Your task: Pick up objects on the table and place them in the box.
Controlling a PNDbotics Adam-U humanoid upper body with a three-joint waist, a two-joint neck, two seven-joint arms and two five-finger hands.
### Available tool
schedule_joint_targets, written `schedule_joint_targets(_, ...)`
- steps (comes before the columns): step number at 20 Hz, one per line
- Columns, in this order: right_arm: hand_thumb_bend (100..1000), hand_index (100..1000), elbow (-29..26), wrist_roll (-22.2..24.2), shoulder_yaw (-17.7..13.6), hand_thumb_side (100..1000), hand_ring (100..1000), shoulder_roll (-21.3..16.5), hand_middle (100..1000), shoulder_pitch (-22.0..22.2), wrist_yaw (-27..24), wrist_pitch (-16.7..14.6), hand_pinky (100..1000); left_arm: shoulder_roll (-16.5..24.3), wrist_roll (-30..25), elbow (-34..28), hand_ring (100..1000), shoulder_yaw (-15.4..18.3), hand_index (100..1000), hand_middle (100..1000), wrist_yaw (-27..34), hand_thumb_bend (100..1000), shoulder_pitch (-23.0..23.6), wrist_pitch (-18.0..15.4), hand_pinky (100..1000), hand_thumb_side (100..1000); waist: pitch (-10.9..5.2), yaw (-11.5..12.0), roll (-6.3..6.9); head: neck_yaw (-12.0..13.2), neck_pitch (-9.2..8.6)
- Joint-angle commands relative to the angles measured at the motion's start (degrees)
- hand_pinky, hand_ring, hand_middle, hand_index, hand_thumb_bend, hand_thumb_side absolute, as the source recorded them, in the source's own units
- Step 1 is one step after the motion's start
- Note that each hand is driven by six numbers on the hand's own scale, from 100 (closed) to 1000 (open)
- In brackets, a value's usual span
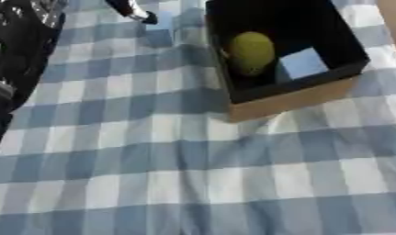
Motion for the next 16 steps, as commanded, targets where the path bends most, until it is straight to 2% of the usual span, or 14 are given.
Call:
schedule_joint_targets(1,100,887,-0.83,-0.24,-0.78,470,1000,-0.96,549,-0.07,0.58,-0.01,902,2.38,-0.65,-0.11,906,1.00,936,859,-1.06,638,-0.99,0.15,906,410,-0.30,-0.26,0.45,0.04,-1.01)
schedule_joint_targets(11,100,886,-0.83,-0.51,-0.97,470,1000,-0.09,543,0.38,0.94,0.09,902,2.31,-2.83,0.98,922,1.06,932,865,-2.23,678,-0.63,-0.78,910,423,0.87,-1.06,-0.07,0.44,-1.43)
schedule_joint_targets(16,100,886,-0.83,-0.48,-0.95,470,1000,0.22,540,0.42,1.08,0.12,903,2.16,-3.28,1.41,923,1.39,934,866,-2.40,686,-0.78,0.05,911,429,1.65,-0.73,-0.57,1.28,-1.74)
